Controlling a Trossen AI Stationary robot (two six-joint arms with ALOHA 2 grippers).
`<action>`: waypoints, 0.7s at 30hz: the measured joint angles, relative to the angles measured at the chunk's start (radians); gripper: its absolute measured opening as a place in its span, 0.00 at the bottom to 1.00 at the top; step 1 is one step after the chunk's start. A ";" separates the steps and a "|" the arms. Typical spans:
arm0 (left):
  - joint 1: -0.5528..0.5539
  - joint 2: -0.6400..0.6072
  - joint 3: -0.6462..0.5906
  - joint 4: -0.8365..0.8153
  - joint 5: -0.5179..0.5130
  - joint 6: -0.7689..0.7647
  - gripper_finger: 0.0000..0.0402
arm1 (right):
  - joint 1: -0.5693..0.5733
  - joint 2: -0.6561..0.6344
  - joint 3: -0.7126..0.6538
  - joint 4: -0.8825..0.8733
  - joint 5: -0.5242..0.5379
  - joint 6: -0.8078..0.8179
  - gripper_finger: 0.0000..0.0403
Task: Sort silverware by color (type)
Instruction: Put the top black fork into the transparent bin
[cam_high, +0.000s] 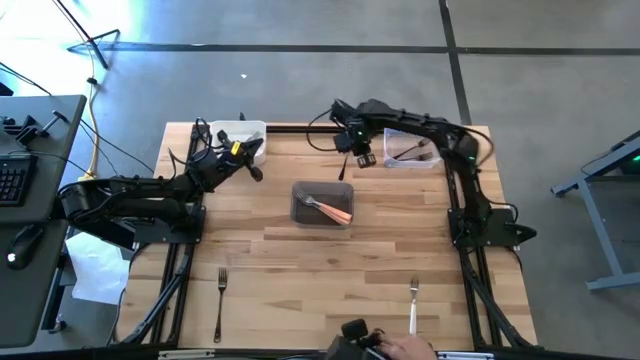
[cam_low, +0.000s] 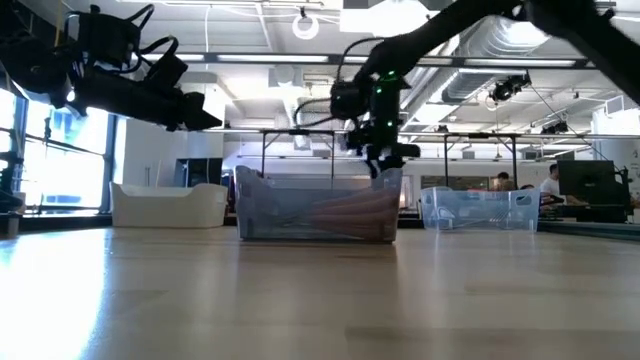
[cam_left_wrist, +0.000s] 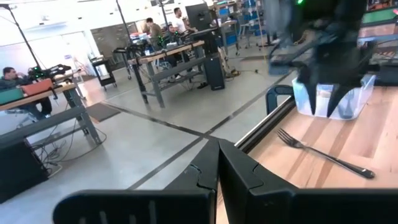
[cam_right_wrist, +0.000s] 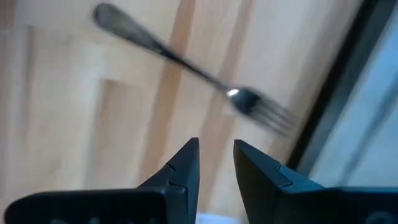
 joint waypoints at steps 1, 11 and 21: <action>0.000 0.000 0.000 0.001 -0.003 0.000 0.00 | 0.001 -0.039 -0.057 0.068 0.003 -0.031 0.21; 0.000 0.000 0.000 0.024 -0.006 -0.006 0.00 | 0.007 -0.099 -0.223 0.321 -0.003 -0.307 0.21; -0.001 0.000 0.000 0.058 -0.002 -0.008 0.00 | 0.009 -0.064 -0.223 0.327 -0.059 -0.340 0.21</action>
